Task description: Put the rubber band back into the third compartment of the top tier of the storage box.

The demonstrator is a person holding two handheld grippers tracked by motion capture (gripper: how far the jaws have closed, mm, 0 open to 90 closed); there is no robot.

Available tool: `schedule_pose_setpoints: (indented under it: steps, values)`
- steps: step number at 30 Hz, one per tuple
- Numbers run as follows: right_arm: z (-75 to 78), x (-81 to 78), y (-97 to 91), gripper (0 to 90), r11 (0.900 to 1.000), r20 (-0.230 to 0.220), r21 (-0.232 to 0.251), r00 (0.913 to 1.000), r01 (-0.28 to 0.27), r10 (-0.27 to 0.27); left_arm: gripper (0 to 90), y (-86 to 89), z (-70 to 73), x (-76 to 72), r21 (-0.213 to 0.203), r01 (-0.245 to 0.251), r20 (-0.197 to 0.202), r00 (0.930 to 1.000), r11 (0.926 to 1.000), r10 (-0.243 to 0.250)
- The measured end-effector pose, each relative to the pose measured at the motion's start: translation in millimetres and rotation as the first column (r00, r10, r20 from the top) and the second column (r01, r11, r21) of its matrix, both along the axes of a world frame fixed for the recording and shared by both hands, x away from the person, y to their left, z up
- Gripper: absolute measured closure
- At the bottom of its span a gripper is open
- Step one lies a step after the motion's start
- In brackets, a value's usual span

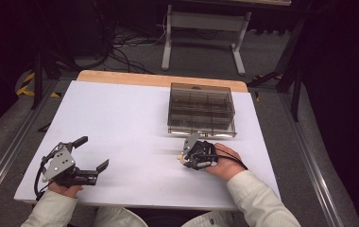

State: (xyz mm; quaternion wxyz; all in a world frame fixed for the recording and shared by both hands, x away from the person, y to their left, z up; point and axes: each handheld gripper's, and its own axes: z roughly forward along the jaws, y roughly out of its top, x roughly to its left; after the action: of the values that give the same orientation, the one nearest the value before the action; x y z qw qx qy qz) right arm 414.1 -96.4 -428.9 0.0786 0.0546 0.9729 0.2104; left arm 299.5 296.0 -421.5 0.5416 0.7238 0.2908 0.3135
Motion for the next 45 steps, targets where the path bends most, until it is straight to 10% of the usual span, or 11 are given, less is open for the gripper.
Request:
schedule_pose_setpoints:
  steps: [45]
  values:
    - [-3.4, -3.0, 0.9, 85.5, 0.9995, -0.021, -0.006, 0.9993, 0.031, -0.031, 1.2, -0.8, -0.3, 0.2, -0.003, 0.002, -0.004, 1.0, 1.0, -0.002]
